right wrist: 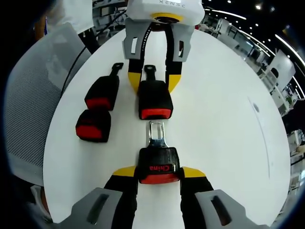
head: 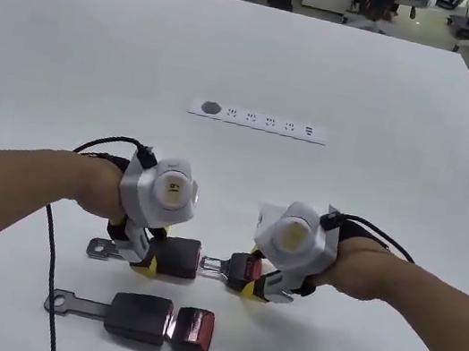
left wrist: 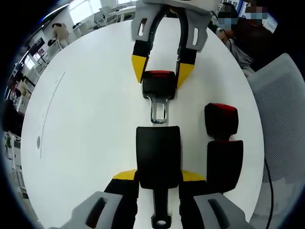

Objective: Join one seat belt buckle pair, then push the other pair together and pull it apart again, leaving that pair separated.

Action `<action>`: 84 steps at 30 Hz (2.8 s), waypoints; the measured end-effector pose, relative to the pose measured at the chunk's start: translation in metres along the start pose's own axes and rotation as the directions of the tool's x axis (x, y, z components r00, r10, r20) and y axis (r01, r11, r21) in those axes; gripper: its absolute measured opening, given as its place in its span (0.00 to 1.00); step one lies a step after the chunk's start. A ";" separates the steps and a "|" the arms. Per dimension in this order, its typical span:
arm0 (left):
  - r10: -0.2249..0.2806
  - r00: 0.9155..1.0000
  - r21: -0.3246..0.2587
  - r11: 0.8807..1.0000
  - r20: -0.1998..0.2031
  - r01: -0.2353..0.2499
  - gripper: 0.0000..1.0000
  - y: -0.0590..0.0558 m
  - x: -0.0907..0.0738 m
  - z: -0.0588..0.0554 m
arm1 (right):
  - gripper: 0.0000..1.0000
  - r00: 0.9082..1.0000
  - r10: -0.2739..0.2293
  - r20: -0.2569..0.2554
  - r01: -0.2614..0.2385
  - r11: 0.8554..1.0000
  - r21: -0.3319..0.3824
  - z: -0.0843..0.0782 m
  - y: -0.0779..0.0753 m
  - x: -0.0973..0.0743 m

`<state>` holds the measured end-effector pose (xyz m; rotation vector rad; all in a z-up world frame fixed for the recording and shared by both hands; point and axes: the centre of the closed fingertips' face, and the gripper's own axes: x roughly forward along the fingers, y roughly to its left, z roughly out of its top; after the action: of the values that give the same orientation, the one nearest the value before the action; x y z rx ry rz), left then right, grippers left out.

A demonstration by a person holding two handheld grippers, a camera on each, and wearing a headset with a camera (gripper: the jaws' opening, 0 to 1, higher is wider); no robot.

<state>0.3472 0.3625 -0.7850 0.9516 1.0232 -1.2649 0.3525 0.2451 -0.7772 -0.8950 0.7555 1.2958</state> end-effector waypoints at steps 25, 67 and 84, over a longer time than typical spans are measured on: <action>0.016 1.000 0.046 0.999 -0.003 -0.016 0.33 0.000 -0.001 0.001 | 0.31 0.998 0.001 -0.068 -0.002 1.000 -0.019 -0.038 -0.001 -0.019; 0.184 0.968 -0.242 0.960 0.168 -0.141 0.50 -0.013 -0.050 -0.022 | 0.59 0.991 -0.133 -0.016 0.134 0.986 0.102 -0.050 0.012 -0.075; 0.331 0.899 -0.442 0.878 0.286 -0.182 0.62 -0.065 -0.078 -0.062 | 0.68 0.969 -0.234 0.084 0.200 0.935 0.293 -0.055 0.061 -0.094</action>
<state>0.2759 0.4391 -0.7275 0.4920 0.7950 -0.9029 0.2803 0.1556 -0.7287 -0.6452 0.7062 1.0048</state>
